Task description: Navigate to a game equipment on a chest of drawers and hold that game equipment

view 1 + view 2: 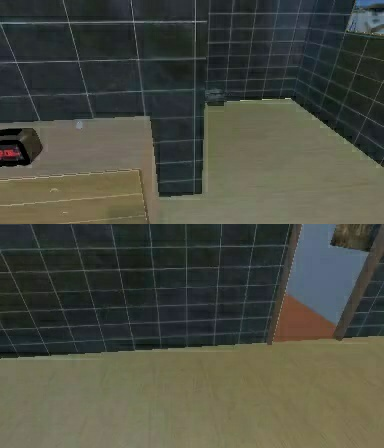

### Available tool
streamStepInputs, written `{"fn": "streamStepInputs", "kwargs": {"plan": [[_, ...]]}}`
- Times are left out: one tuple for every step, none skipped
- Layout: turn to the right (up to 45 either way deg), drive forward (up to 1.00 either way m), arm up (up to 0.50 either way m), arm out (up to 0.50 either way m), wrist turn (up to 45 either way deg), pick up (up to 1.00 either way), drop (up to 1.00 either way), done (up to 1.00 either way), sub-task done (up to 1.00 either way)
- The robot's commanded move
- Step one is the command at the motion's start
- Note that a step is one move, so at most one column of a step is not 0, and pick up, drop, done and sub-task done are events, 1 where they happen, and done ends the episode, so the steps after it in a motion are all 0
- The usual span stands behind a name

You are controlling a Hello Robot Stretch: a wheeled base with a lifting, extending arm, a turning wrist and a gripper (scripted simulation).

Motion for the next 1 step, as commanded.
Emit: {"fn": "streamStepInputs", "kwargs": {"plan": [[45.0, 0.00, 0.00, 0.00, 0.0, 0.00, 0.00, 0.00, 0.00]]}}
